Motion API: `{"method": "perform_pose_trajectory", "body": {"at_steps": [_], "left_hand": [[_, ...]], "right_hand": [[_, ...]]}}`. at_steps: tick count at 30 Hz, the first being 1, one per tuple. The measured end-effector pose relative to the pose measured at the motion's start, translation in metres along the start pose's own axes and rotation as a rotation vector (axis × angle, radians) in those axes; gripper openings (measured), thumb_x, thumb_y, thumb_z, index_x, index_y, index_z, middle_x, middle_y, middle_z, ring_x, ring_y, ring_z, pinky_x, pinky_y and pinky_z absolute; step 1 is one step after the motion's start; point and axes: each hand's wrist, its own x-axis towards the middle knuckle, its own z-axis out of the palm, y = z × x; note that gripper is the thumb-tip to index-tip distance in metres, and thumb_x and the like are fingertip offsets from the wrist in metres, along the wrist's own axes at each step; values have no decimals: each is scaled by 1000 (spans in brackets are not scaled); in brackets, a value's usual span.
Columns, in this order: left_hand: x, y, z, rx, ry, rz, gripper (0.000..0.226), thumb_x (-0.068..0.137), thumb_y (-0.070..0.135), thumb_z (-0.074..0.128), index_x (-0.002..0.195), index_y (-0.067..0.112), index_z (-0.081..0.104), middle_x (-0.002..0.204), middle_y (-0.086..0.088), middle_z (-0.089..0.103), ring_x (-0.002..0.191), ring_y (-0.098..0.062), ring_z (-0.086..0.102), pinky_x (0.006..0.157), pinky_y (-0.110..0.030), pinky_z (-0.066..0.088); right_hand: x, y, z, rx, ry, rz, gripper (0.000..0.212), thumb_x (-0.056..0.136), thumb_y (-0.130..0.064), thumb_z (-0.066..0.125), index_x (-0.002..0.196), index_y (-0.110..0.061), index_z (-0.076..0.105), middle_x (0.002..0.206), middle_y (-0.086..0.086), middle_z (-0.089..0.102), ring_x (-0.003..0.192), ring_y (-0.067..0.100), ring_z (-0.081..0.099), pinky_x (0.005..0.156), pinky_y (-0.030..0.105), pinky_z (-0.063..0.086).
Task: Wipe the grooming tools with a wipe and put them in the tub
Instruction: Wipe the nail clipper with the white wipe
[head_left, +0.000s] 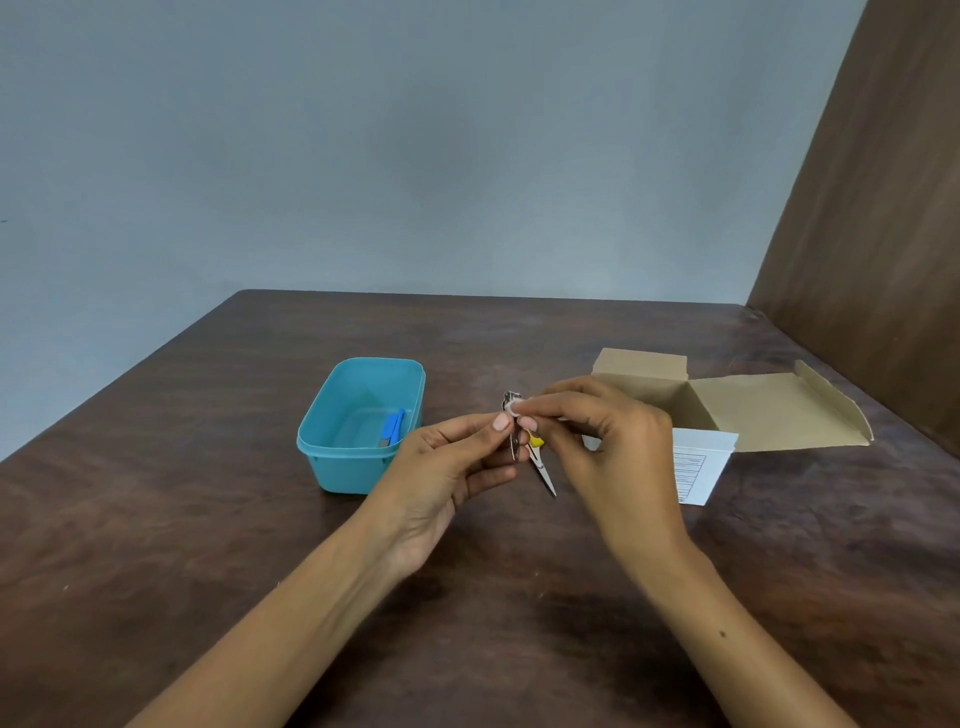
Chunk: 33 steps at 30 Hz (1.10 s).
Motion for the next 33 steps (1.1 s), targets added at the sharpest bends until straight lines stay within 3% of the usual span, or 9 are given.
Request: {"method": "perform_pose_trajectory", "body": {"at_steps": [4, 9, 14, 19, 24, 28, 33], "left_hand": [[0, -2, -1, 12, 13, -5, 29, 71, 20, 66, 95, 4, 73, 77, -4, 73, 68, -6, 69, 58, -16, 54], [0, -2, 2, 9, 1, 2, 30, 71, 19, 65, 96, 3, 72, 72, -2, 72, 65, -5, 66, 56, -14, 54], [1, -3, -1, -11, 6, 0, 30, 72, 19, 65, 96, 3, 72, 72, -1, 71, 65, -4, 65, 58, -15, 53], [1, -3, 0, 42, -28, 40, 25, 74, 18, 64, 93, 5, 74, 70, -1, 70, 64, -5, 61, 57, -15, 51], [0, -4, -2, 65, -19, 55, 23, 74, 18, 64, 90, 7, 76, 74, -1, 72, 67, -5, 62, 60, -16, 50], [1, -2, -3, 69, -38, 75, 23, 76, 18, 63, 89, 5, 75, 76, -1, 72, 67, -3, 61, 59, -14, 49], [2, -2, -3, 88, -37, 92, 24, 75, 19, 64, 91, 6, 75, 73, 1, 71, 66, -3, 60, 57, -14, 48]], "right_hand": [[0, 1, 0, -37, -48, -23, 19, 77, -3, 74, 87, -18, 76, 82, -6, 69, 75, 3, 62, 65, 11, 47], [0, 0, 2, -18, 18, 13, 18, 77, -1, 73, 86, -16, 76, 83, -4, 69, 75, 3, 63, 65, 12, 47], [-1, 1, 0, -16, -51, -9, 18, 78, -1, 71, 88, -16, 76, 83, -3, 68, 75, 4, 62, 64, 20, 50], [1, 1, 1, -30, 59, 26, 14, 81, -2, 70, 87, -14, 75, 84, 0, 69, 75, 7, 63, 65, 17, 50], [-2, 4, -1, -39, 20, -9, 14, 80, -4, 68, 88, -13, 75, 83, -1, 68, 74, 4, 60, 65, 11, 46], [-4, 2, 1, -21, -12, -16, 14, 79, -2, 68, 86, -12, 76, 82, 0, 67, 73, 5, 61, 64, 17, 47], [-2, 2, 4, -68, 10, 4, 14, 79, 1, 70, 86, -10, 75, 84, 1, 67, 75, 9, 61, 65, 14, 45]]}}
